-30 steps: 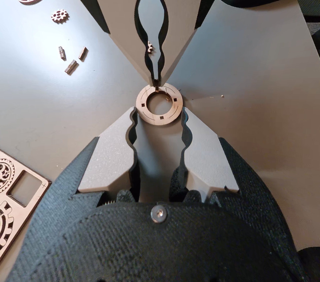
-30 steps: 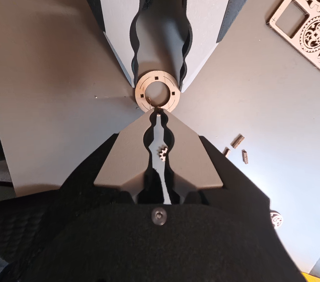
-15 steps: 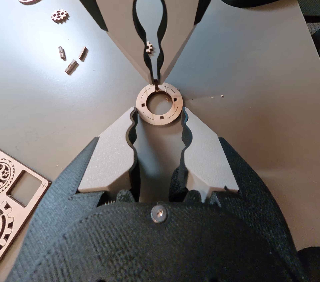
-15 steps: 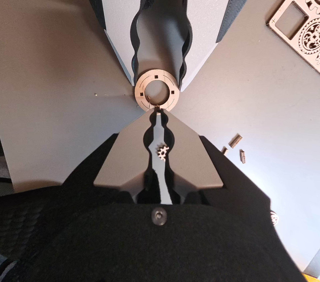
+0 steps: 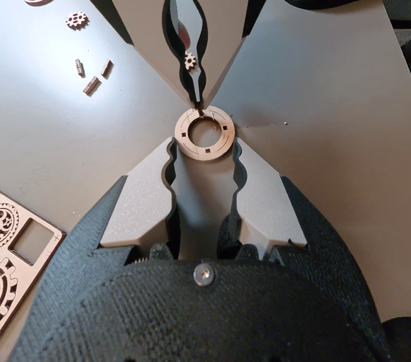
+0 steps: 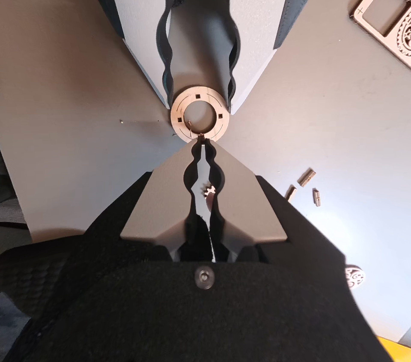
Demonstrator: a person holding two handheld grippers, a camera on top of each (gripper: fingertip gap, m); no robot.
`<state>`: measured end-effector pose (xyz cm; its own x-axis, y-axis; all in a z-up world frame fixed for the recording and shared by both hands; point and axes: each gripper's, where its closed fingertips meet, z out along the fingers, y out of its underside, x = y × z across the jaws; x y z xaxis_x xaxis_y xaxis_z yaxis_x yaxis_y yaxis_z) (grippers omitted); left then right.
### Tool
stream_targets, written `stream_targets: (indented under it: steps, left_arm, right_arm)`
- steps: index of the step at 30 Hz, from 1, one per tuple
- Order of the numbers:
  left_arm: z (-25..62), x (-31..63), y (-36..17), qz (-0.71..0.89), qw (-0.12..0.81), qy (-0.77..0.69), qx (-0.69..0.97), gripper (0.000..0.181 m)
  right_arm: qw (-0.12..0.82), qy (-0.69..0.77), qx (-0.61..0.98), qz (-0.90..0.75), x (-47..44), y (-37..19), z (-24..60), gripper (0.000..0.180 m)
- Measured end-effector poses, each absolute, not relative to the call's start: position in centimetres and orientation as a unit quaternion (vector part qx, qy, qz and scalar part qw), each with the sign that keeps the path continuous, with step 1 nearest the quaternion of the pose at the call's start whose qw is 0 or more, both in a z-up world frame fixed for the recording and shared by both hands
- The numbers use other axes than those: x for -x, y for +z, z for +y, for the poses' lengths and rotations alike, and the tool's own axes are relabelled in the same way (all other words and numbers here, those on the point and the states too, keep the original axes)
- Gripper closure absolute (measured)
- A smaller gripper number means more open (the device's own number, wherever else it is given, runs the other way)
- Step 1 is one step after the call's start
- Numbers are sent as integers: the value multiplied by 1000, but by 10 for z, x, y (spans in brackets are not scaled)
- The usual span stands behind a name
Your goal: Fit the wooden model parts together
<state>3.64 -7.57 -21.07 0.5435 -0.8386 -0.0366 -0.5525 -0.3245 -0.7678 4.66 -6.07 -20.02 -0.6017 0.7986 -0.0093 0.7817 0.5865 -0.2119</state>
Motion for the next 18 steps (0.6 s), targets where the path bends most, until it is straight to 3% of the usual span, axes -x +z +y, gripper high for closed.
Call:
stream_targets:
  steps: [18]
  left_arm:
    - [-76, -36, -210, 438, 380, -189, 792, 131]
  right_arm:
    - [69, 122, 453, -881, -43, -200, -63, 178]
